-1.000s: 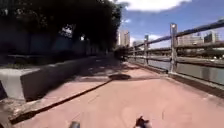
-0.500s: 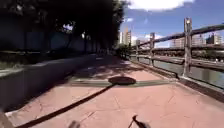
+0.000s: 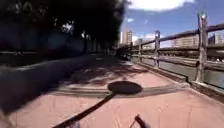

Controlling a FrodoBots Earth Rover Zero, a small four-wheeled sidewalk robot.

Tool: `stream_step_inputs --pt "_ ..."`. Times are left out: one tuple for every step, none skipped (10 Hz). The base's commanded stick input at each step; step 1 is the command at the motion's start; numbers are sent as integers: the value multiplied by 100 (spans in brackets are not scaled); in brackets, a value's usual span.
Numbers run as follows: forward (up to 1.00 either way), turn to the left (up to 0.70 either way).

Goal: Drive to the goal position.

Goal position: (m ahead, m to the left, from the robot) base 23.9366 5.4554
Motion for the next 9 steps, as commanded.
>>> stream_step_inputs --pt "85 0" --pt "85 0" --pt "85 0" --pt "85 0" --pt "85 0" --pt "85 0" --pt "85 0" --pt "85 0" --pt "85 0"
